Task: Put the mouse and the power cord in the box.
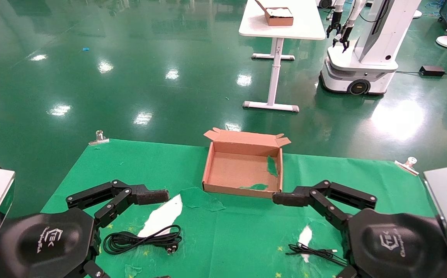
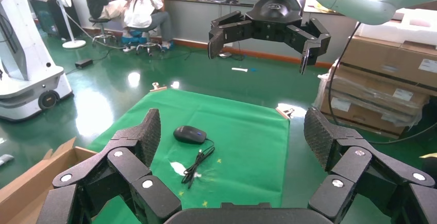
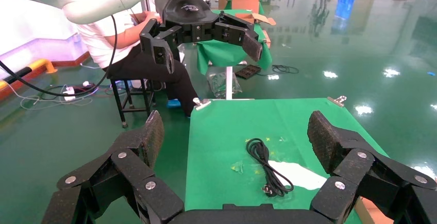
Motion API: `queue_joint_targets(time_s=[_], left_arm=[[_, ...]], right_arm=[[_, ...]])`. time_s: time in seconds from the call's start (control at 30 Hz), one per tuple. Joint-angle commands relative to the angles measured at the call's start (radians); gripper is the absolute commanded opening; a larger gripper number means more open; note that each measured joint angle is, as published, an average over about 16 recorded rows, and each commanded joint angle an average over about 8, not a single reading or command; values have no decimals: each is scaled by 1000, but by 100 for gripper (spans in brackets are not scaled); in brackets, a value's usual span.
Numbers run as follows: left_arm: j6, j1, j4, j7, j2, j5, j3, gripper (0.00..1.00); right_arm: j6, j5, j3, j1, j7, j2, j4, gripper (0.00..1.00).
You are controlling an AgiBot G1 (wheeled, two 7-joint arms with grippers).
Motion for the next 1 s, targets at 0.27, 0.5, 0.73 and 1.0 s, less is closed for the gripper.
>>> queue_joint_targets(time_s=[0.27,0.5,0.73,1.0], left_arm=[[-22,-89,-10,-42,21,340,135,100],[-51,-170,14,-73,72,575,215,100],[-60,-182,22,-81,88,627,232,100],[-146,-235,94,-161,198,893,325,100]], right_arm=[[8,-309,-97,75,-6,30,30,100],[23,-500,-159,153,42,2,40,100],[22,-521,-166,164,45,-5,36,100],[20,-530,-170,166,40,-5,28,100]])
